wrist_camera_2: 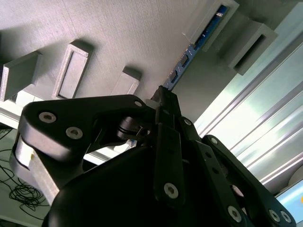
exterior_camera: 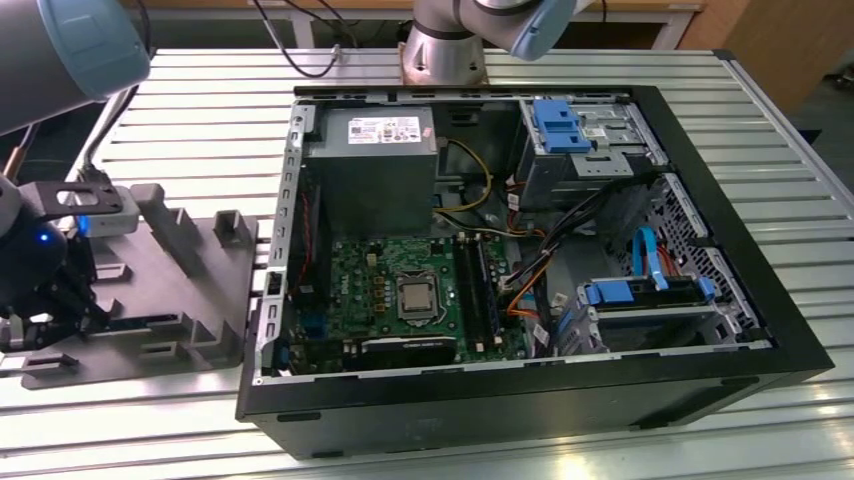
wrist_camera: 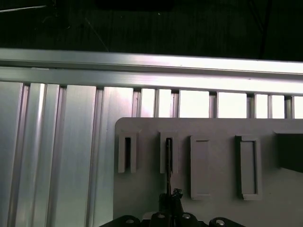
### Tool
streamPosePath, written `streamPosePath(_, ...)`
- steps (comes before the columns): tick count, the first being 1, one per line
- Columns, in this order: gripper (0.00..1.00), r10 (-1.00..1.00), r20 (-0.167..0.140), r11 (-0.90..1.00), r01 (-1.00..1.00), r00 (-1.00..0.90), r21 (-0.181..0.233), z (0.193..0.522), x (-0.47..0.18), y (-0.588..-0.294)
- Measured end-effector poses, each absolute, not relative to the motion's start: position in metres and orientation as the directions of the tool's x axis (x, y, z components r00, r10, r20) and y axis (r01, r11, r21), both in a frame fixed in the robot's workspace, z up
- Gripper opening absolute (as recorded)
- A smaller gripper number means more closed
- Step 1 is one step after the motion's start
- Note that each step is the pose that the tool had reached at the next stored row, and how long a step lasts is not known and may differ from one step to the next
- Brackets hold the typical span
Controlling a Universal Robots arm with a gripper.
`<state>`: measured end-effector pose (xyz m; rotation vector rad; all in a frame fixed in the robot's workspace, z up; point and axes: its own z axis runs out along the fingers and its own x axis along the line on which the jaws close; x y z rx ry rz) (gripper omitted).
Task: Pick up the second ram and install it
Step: 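Pick up the second ram and move it above second insertion slot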
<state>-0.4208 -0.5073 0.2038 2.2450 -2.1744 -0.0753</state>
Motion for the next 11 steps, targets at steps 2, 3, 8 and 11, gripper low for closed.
streamPosePath(2, 0.12, -0.999, -0.024, -0.032, -0.998, 0.031, 0.044, 0.2045, -0.4207, -0.5073)
streamPosePath(3, 0.12, -0.999, -0.024, -0.032, -0.998, 0.031, 0.044, 0.2048, -0.4208, -0.5073)
streamPosePath(8, 0.12, -0.999, -0.024, -0.033, -0.998, 0.031, 0.044, 0.2067, -0.4207, -0.5073)
streamPosePath(11, 0.12, -0.999, -0.024, -0.033, -0.998, 0.031, 0.044, 0.2073, -0.4207, -0.5073)
